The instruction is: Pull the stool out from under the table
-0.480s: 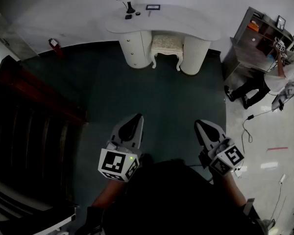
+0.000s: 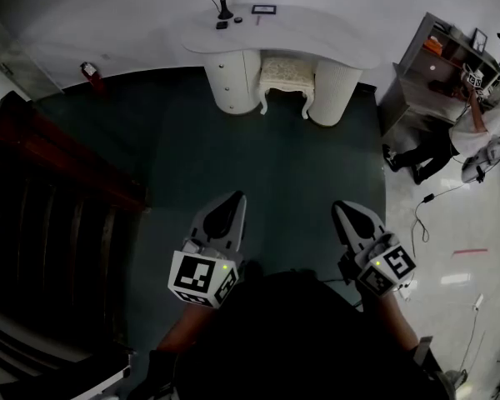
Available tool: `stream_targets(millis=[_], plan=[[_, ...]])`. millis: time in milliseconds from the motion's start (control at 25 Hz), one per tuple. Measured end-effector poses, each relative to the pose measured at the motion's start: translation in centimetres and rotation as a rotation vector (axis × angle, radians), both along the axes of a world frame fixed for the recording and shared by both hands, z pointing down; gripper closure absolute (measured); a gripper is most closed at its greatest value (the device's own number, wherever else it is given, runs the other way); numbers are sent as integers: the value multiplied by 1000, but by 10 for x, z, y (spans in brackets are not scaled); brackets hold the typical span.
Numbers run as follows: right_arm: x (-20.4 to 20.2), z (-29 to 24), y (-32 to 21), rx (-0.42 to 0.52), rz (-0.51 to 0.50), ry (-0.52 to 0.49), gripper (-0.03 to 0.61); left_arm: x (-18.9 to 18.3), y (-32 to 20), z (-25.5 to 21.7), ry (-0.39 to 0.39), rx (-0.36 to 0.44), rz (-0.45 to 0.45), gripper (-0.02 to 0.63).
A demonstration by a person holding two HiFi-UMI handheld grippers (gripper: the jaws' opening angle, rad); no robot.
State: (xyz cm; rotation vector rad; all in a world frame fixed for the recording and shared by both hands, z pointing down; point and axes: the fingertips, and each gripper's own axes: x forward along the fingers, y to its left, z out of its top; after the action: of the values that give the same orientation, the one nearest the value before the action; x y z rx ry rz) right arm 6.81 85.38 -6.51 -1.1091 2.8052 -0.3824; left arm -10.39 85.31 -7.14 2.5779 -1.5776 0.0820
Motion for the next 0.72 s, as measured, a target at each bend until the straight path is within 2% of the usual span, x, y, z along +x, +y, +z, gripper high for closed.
stream_targets(millis=[480, 720], plan=[[-71, 2, -18, -13, 30, 9, 561, -67, -21, 13, 24, -43, 66, 595], [-75, 17, -55, -59, 42, 12, 560, -70, -60, 20, 35, -67, 75, 595]])
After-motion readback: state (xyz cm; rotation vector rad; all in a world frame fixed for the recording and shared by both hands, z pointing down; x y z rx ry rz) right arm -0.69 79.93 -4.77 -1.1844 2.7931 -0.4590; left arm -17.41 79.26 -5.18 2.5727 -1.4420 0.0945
